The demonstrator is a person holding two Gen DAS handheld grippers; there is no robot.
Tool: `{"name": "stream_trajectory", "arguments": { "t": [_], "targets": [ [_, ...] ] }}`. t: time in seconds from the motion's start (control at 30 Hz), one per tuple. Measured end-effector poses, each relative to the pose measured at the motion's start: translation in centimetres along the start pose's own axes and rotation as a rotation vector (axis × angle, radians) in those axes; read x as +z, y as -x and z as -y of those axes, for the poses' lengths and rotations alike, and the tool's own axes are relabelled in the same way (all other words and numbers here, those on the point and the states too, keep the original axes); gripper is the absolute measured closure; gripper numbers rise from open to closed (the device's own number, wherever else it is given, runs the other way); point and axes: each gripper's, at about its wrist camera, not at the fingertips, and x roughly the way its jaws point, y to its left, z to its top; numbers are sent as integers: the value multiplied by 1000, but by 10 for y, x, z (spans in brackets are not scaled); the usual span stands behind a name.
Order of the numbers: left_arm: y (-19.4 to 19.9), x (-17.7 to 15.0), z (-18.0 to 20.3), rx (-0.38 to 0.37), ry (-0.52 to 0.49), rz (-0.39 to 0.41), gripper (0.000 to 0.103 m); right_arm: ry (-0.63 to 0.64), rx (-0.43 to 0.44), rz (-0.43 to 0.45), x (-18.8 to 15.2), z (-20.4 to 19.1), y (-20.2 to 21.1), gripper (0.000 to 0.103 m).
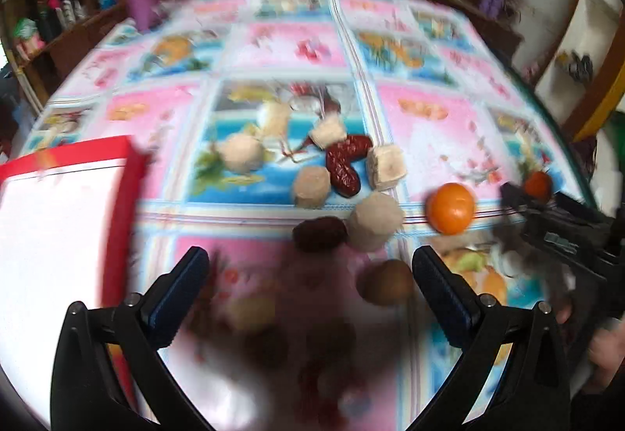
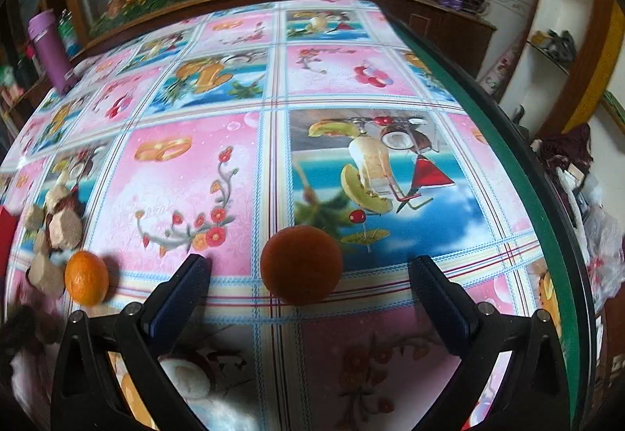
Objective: Organize fruits
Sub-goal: 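Close the right gripper on an orange while the left gripper grasps another orange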
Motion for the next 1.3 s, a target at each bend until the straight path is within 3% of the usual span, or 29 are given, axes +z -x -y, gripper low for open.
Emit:
{"name": "stream_trajectory", "arguments": {
  "t": [0.07,0.1,0.2,0.33,0.4,0.6,0.77,0.97,1.03,1.1,1.3],
  "targets": [
    [26,-6,8,-1,-48,68,0,64,46,-57,-1,3,5,2],
    [40,-10,16,-1,-93,105,0,91,57,-35,-4,6,12,2],
    [64,-13,37,-9,-210,167,0,159,30,119,-19,27,53,1],
    [63,-13,58,-8,-276,177,0,107,182,250,-31,67,93,0],
    [58,-12,66,-18,-298,185,0,136,235,231,-27,68,91,1],
    [38,2,80,-97,-298,123,0,177,247,175,-10,50,63,5],
    [23,7,86,-171,-330,82,1,175,300,100,-5,43,38,26],
    [7,16,91,-230,-346,38,29,136,344,82,-5,48,30,30],
    [1,17,92,-232,-345,23,32,138,351,88,-6,49,32,30],
    [-5,18,90,-232,-349,13,42,140,356,80,-5,48,30,30],
    [-14,21,81,-236,-328,-4,51,147,363,52,-3,42,24,34]
  ]
}}
